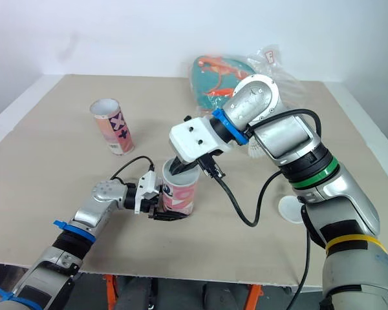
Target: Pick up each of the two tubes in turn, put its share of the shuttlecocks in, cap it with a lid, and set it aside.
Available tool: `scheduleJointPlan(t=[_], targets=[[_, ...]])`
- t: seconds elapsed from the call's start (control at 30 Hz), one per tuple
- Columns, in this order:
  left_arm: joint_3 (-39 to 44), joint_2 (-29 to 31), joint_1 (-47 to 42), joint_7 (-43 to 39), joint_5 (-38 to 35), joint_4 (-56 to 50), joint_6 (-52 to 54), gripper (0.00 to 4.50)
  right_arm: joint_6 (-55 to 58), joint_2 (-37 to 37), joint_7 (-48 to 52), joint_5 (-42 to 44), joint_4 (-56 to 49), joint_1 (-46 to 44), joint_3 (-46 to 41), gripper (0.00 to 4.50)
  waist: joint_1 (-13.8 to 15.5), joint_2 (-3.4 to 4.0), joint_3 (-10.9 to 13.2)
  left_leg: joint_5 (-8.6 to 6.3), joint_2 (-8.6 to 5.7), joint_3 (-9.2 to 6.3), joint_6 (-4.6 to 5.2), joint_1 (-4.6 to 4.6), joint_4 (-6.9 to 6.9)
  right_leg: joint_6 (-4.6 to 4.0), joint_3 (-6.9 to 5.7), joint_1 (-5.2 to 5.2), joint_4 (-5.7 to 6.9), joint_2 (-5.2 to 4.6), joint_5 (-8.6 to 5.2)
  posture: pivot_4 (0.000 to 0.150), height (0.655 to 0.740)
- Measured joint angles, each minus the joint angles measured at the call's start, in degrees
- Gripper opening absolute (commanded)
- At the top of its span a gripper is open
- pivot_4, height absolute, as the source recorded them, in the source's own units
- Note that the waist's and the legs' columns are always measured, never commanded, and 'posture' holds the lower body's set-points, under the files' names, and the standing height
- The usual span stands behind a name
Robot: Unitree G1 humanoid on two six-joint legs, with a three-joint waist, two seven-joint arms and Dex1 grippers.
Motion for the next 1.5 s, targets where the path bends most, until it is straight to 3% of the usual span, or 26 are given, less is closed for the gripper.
scheduleJointPlan(t=[0.23, 0.33, 0.43, 0.47, 0.6, 0.83, 0.97, 1.0, 1.1, 1.23, 1.5], targets=[[0.3, 0.1, 0.0, -0.4, -0.1, 0.5, -0.1, 3.17, 5.5, 2.8, 0.2, 2.8, 6.0, -1.3, -1.7, 0.04, -1.1, -0.15, -0.2, 0.0, 0.01, -0.01, 0.0, 0.0, -0.02, -0.27, 0.0, 0.05, 0.0, -0.02, 0.18, 0.15, 0.74], [0.3, 0.0, 0.0, -0.6, -0.2, 0.5, -0.5, 3.17, 9.3, 2.5, 0.2, 6.4, 10.2, -4.2, -4.2, 0.8, -1.1, -0.16, -0.1, 0.0, 0.0, -0.01, 0.0, -0.14, -0.02, -0.24, 0.0, -0.04, 0.0, -0.04, 0.17, 0.15, 0.74], [0.2, 0.0, 0.0, -1.0, -0.2, 0.5, -0.9, 3.17, 11.0, -1.1, 0.2, 9.5, 11.1, -6.3, -7.7, 2.33, -1.0, -0.19, -0.1, -0.11, 0.0, -0.04, -0.1, -0.15, -0.05, -0.16, -0.03, -0.02, -0.05, -0.07, 0.06, 0.15, 0.74], [0.3, 0.0, 0.0, -1.1, -0.3, 0.5, -1.0, 3.17, 11.3, -1.9, 0.2, 9.9, 11.2, -6.2, -8.1, 2.57, -1.1, -0.19, -0.1, -0.13, -0.01, -0.03, -0.12, -0.15, -0.06, -0.12, -0.02, -0.02, -0.04, -0.07, 0.05, 0.15, 0.74], [0.5, 0.0, 0.2, -1.2, -0.5, 0.5, -1.1, 3.17, 13.6, -5.4, 0.2, 11.5, 10.0, -1.9, -11.0, 4.45, -1.1, -0.2, -0.1, -0.16, -0.01, -0.06, -0.13, -0.16, -0.08, -0.06, -0.04, -0.03, -0.04, -0.06, 0.03, 0.15, 0.74], [0.9, -0.3, 0.2, -0.7, -0.6, 0.8, -1.3, 3.17, 18.2, -11.2, -4.8, 11.2, 2.4, 13.2, -17.6, 4.45, -1.1, -0.2, -0.1, -0.2, -0.02, -0.1, -0.2, -0.17, -0.07, 0.0, -0.06, 0.0, -0.06, -0.06, 0.0, 0.15, 0.74], [1.1, -0.7, 0.2, -0.1, -0.6, 1.1, -1.3, 3.17, 20.5, -12.3, -13.5, 10.0, -5.5, 29.9, -21.0, 4.45, -1.1, -0.24, -0.1, -0.2, -0.07, -0.15, -0.2, -0.19, -0.01, 0.09, -0.02, 0.06, -0.07, -0.07, 0.02, 0.15, 0.74], [1.2, -0.6, 0.2, -0.1, -0.6, 1.1, -1.5, 3.71, 21.5, -12.1, -14.9, 10.1, -7.2, 32.4, -21.0, 4.5, -1.1, -0.21, -0.1, -0.19, -0.08, -0.14, -0.21, -0.2, 0.0, 0.14, 0.02, 0.04, -0.07, -0.08, 0.06, 0.15, 0.74], [1.3, -0.6, 0.0, 0.0, -0.3, 1.8, -1.2, 4.45, 24.5, -11.0, -18.4, 11.7, -11.9, 34.8, -23.1, 4.5, -1.2, -0.18, 0.0, -0.17, -0.12, -0.2, -0.21, -0.18, 0.03, 0.4, 0.05, 0.02, -0.07, -0.04, 0.01, 0.15, 0.74], [1.5, -0.7, -0.2, -0.2, -0.7, 2.2, -0.6, 4.45, 28.2, -8.8, -22.7, 14.2, -17.8, 36.9, -24.7, 4.5, -1.2, -0.2, 0.0, -0.16, -0.14, -0.44, -0.21, -0.16, 0.03, 0.21, 0.02, 0.05, -0.1, 0.05, -0.11, 0.15, 0.74], [1.7, 0.3, 0.5, -1.4, -1.7, 0.8, 0.3, 4.45, 30.9, -7.7, -25.5, 15.7, -19.9, 38.1, -24.3, 4.5, -1.3, -0.21, 0.0, -0.19, -0.15, -0.53, -0.22, -0.18, -0.11, 0.19, 0.01, 0.0, -0.1, 0.11, -0.11, 0.15, 0.74]])
